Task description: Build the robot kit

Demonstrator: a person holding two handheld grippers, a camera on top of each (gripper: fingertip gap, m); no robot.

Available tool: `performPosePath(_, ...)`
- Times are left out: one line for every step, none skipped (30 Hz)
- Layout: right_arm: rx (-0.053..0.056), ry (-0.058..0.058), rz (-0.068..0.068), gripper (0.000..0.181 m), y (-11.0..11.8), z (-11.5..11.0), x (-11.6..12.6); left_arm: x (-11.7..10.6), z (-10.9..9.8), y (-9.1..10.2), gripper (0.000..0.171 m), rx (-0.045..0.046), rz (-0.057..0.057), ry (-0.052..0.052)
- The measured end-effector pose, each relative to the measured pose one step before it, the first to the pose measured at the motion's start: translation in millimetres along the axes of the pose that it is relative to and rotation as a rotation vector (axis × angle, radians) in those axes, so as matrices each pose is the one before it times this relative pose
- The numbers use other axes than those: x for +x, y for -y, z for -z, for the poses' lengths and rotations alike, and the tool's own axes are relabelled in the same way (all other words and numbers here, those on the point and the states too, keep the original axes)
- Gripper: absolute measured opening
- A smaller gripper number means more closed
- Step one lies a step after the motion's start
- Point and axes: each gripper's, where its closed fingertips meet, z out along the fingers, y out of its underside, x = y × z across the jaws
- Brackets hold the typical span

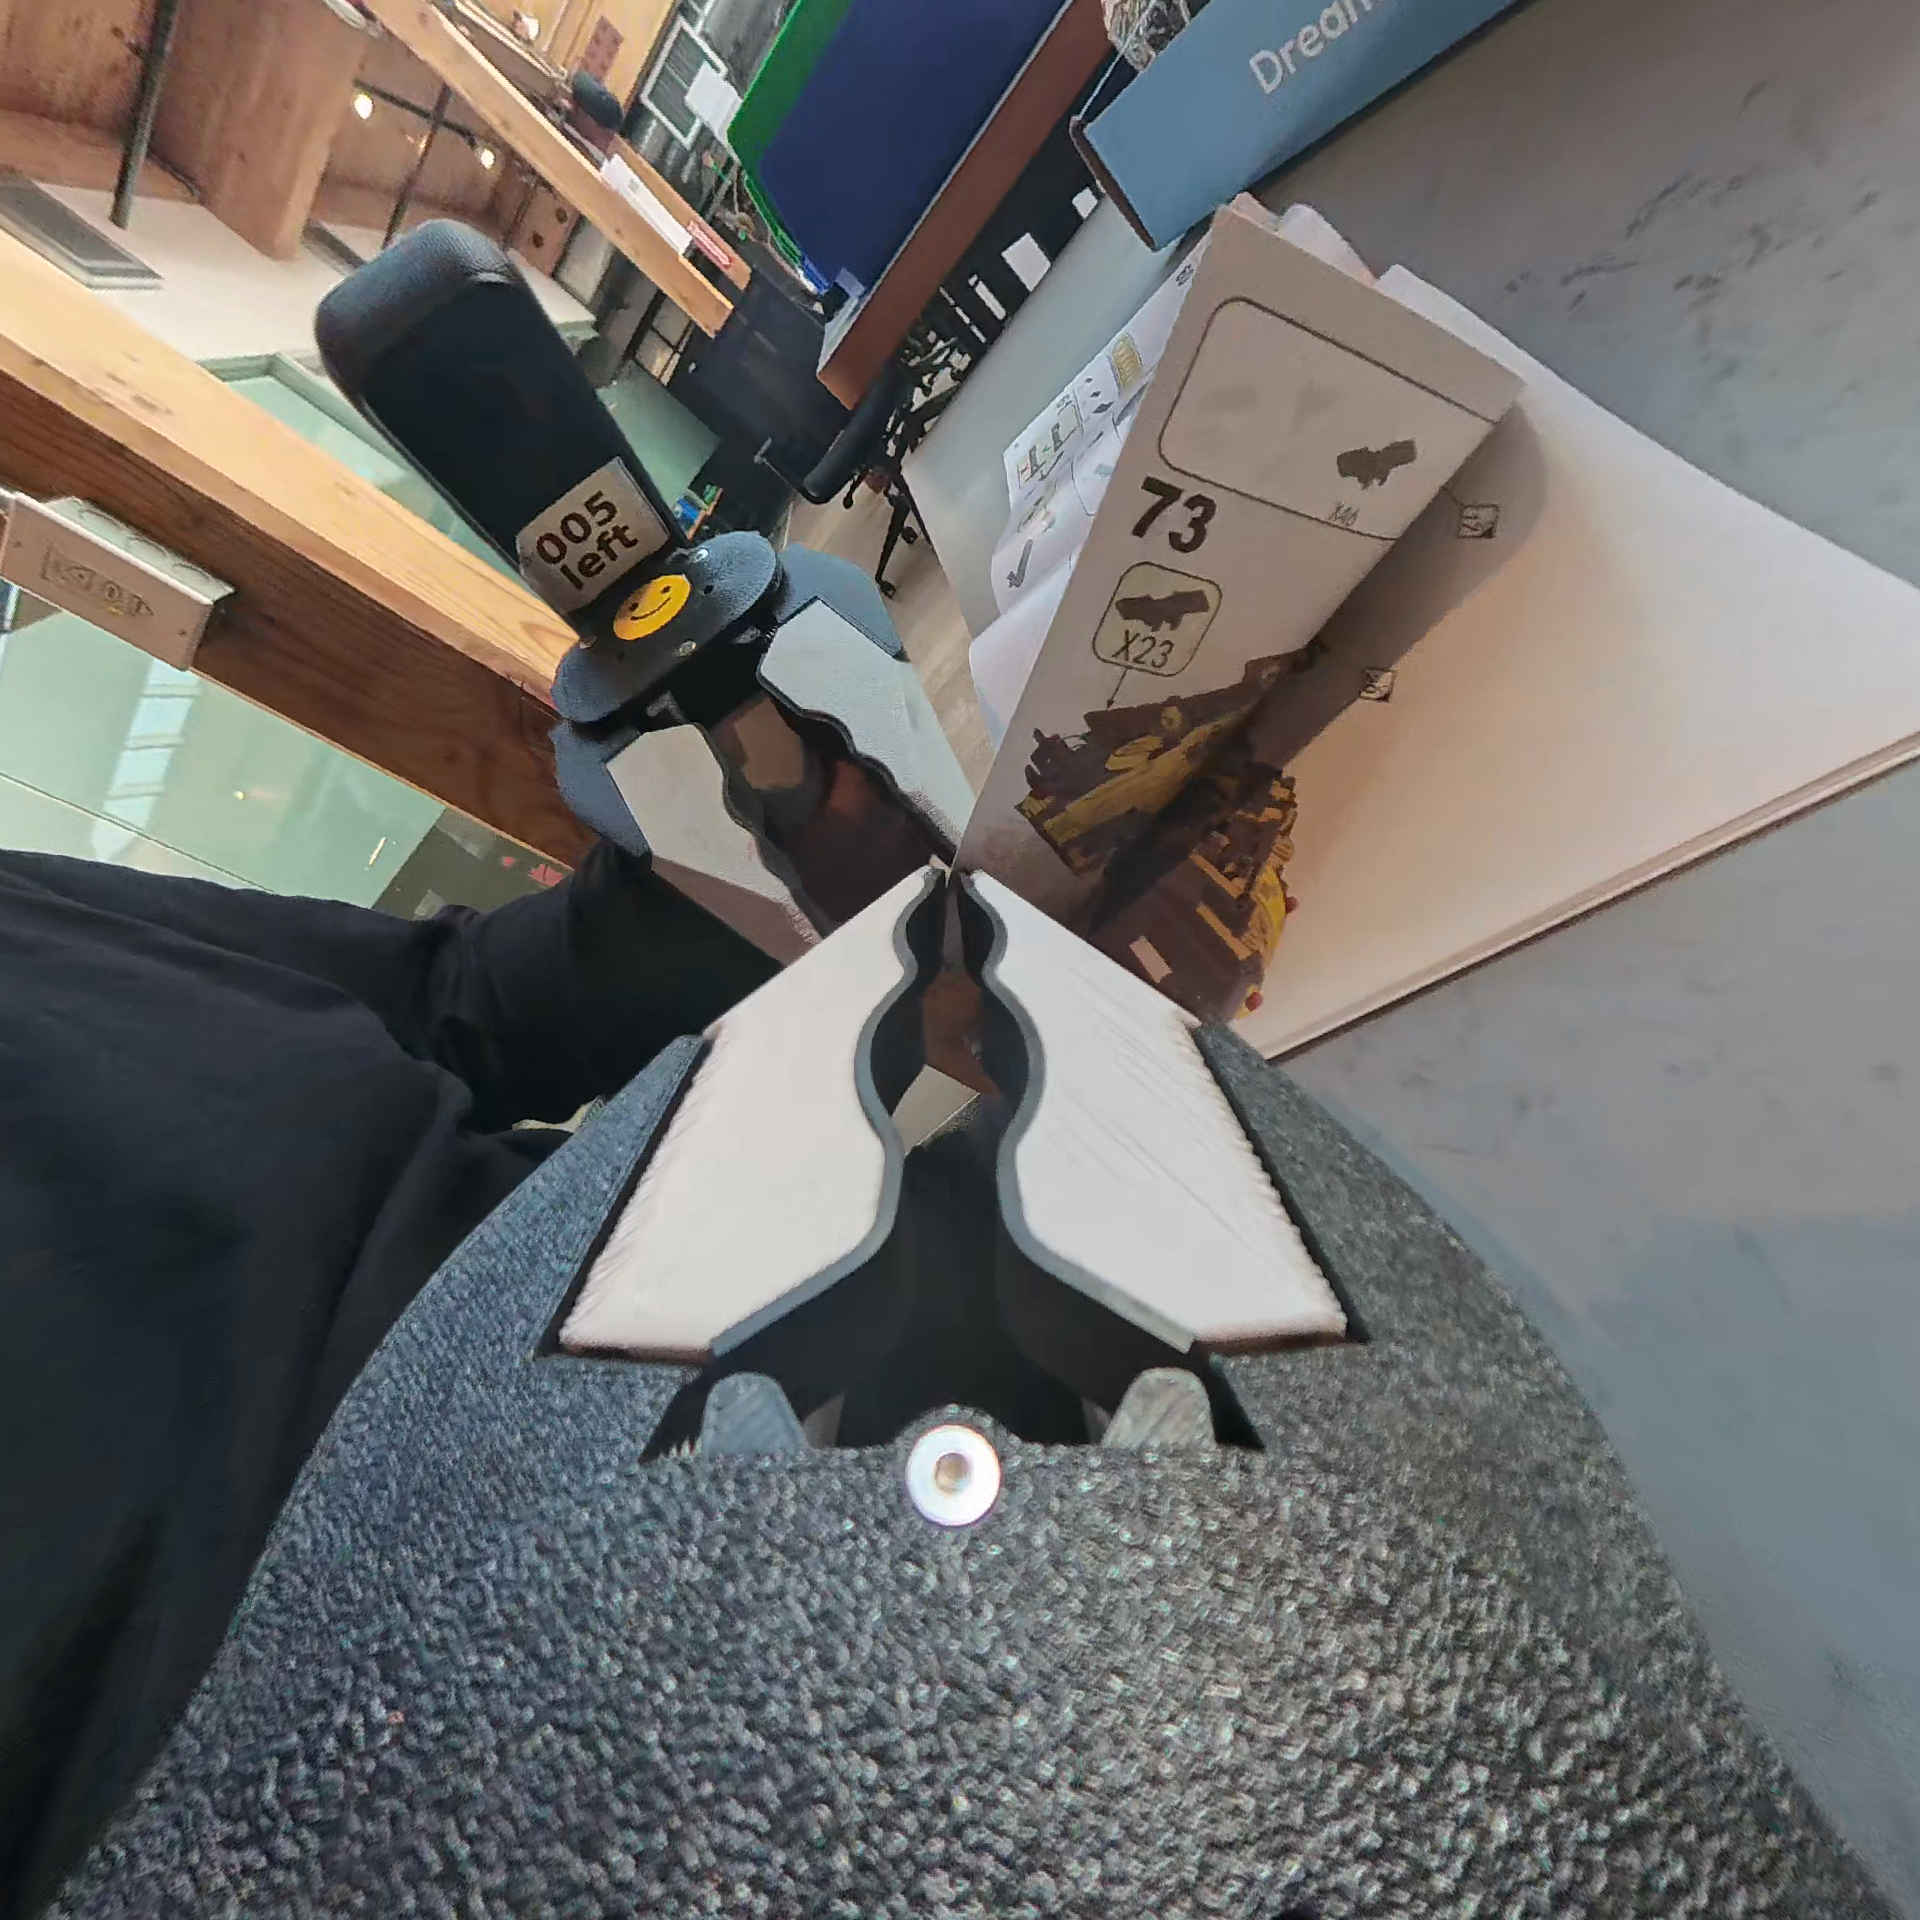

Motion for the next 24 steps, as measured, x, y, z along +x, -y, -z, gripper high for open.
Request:
performPosePath(-0.0078, -0.0046, 0.001, 0.0, -1.23, -0.85, 0.83, -0.57, -1.32, -1.86, 0.026, -0.0153, -0.0177, 0.0091)
performPosePath(-0.008, -0.0056, 0.0015, 0.001, -1.35, -0.77, 0.92, 0.24, -1.37, -1.41, 0.026, -0.01524, -0.012, 0.0035)
performPosePath(-0.0068, -0.0007, 0.0048, 0.0, -1.2, -0.58, 0.08, 1.12, -1.55, -1.26, 0.028, -0.01253, -0.0012, -0.0067)
performPosePath(-0.0084, 0.0005, 0.0063, 0.0, -1.29, -0.65, -0.18, 1.5, -1.39, -0.84, 0.031, -0.00824, 0.0084, -0.0148)
performPosePath(-0.0074, 0.0081, 0.0045, 0.0, -1.06, -0.48, -1.38, 0.27, -0.93, -0.66, 0.031, -0.00446, 0.012, -0.0114)
performPosePath(-0.0062, 0.0027, 0.0, 0.0, -0.62, -0.44, -0.38, -0.36, -0.48, -0.54, 0.031, -0.00083, 0.0104, -0.0086)
performPosePath(-0.0058, -0.0062, 0.0004, 0.0, -0.47, -0.31, 0.88, -0.77, -0.22, -0.46, 0.031, -0.00079, 0.008, -0.0058)
performPosePath(-0.0068, -0.0123, 0.0063, 0.0, -0.52, -0.26, 1.51, 0.11, -0.2, -0.68, 0.031, -0.00094, 0.0076, -0.0105)
performPosePath(-0.0059, -0.0193, 0.0122, 0.0, -0.41, -0.23, 2.34, 0.63, -0.41, -1.07, 0.031, -0.00381, 0.0108, -0.0148)
performPosePath(-0.0078, -0.0221, 0.0162, 0.0, -0.52, -0.36, 2.3, 0.26, -0.45, -1.28, 0.034, -0.00616, 0.0136, -0.0124)
performPosePath(-0.011, -0.0203, 0.0163, 0.0, -0.83, -0.5, 1.84, -0.59, -0.38, -0.87, 0.035, -0.00563, 0.0131, -0.0065)
performPosePath(-0.0073, -0.0149, 0.0166, 0.0, 0.05, -0.38, 0.97, -0.23, -0.13, -0.09, 0.036, -0.00066, 0.0095, -0.007)
performPosePath(-0.0036, -0.0113, 0.0159, 0.0, 0.5, 0.0, 0.43, 0.0, 0.19, 0.76, 0.036, 0.00368, 0.0091, -0.0078)
performPosePath(-0.006, -0.0093, 0.0138, 0.0, 0.09, 0.15, 0.5, -0.26, 0.4, 0.8, 0.036, 0.00412, 0.0123, -0.0071)
performPosePath(-0.0108, -0.0125, 0.0113, 0.0, -0.96, 0.25, 1.3, -0.63, 0.4, 0.33, 0.035, 0.00176, 0.0166, -0.0054)
performPosePath(-0.0098, -0.0111, 0.012, 0.0, -0.92, 0.57, 1.36, -1.49, 0.5, 0.18, 0.032, 0.00157, 0.0144, -0.0004)
performPosePath(-0.0052, -0.0064, 0.0101, 0.0, -0.53, 1.22, 0.97, -2.01, 0.82, 0.32, 0.027, 0.00419, 0.0079, 0.0066)
performPosePath(-0.0014, -0.0096, 0.0056, 0.0, 0.08, 1.56, 1.73, -2.16, 0.72, -0.18, 0.02, 0.00224, 0.0018, 0.0108)
performPosePath(-0.0045, -0.0082, 0.0041, 0.0, -0.43, 1.51, 1.7, -0.95, 0.43, -0.64, 0.015, -0.00219, -0.0042, 0.0057)
performPosePath(-0.0076, -0.0076, 0.0031, 0.0, -1.03, 0.98, 1.75, -0.14, 0.06, -0.67, 0.014, -0.00247, -0.005, 0.0019)
performPosePath(-0.005, -0.0081, 0.0032, 0.0, -0.88, 0.82, 1.59, -0.37, -0.21, -0.35, 0.015, -0.00237, -0.001, 0.0033)
performPosePath(-0.0058, -0.0062, 0.0029, 0.0, -1.24, 0.42, 1.23, -0.51, -0.46, -0.24, 0.014, -0.00248, 0.0014, 0.0023)
performPosePath(-0.0106, -0.0074, 0.0025, 0.003, -2.22, -0.39, 1.25, -0.08, -0.44, -0.1, 0.013, -0.00056, 0.0011, -0.0003)
performPosePath(-0.0072, -0.0032, 0.0044, 0.004, -1.85, -0.35, 0.31, 0.28, -0.24, 0.12, 0.013, 0.00074, 0.0025, -0.0029)
